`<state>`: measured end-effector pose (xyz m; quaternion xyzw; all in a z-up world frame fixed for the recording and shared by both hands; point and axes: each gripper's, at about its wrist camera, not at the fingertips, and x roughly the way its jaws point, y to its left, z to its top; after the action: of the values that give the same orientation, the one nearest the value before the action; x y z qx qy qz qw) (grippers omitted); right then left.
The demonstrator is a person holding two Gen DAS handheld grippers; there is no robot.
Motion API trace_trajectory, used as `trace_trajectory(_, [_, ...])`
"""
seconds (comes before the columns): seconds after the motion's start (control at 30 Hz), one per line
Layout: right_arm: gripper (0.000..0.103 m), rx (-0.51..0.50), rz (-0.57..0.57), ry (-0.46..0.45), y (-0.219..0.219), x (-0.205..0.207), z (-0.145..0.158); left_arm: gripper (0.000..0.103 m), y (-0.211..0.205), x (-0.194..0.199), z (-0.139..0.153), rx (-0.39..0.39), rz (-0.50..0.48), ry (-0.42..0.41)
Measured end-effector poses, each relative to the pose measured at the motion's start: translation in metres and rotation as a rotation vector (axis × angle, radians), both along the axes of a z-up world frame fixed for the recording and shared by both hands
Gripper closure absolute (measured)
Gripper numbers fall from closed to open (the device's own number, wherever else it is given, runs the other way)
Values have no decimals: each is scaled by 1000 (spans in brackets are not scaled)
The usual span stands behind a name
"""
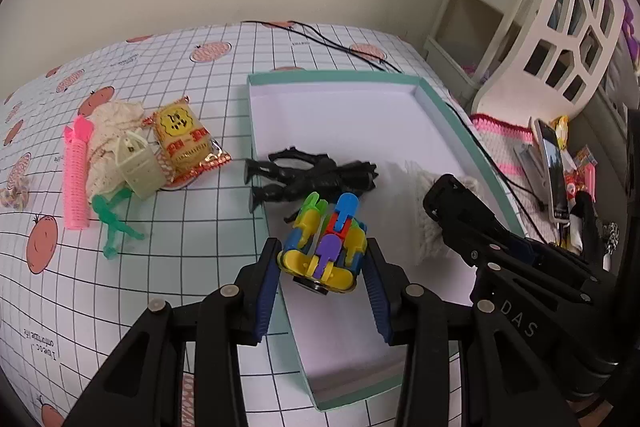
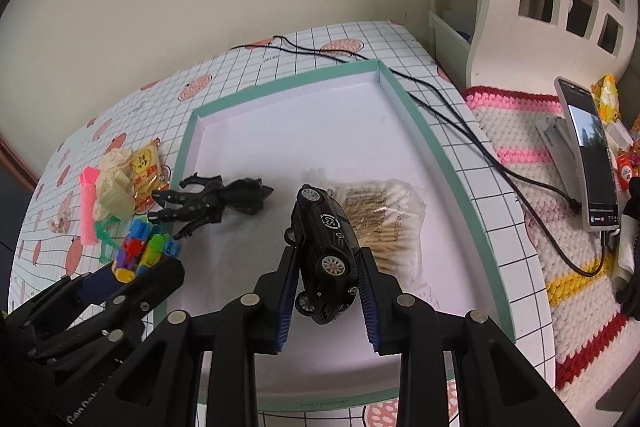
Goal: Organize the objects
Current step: 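Carry the car and block toy into the tray and release both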
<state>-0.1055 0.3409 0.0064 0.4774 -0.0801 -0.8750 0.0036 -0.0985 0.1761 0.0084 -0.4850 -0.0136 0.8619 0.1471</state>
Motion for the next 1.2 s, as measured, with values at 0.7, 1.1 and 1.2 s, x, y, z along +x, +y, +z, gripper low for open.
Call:
trace_trajectory(0.7, [71, -25, -11, -60, 2, -3, -12, 60, 8, -1, -18, -18, -42, -76])
trace_trajectory(1.1, [70, -12, -17, -46, 2, -2, -11, 58, 9, 1, -17, -12, -55, -68])
trace_trajectory(1.2, [64, -2, -24, -26, 2, 0, -8, 56, 7, 0, -13, -1, -48, -55])
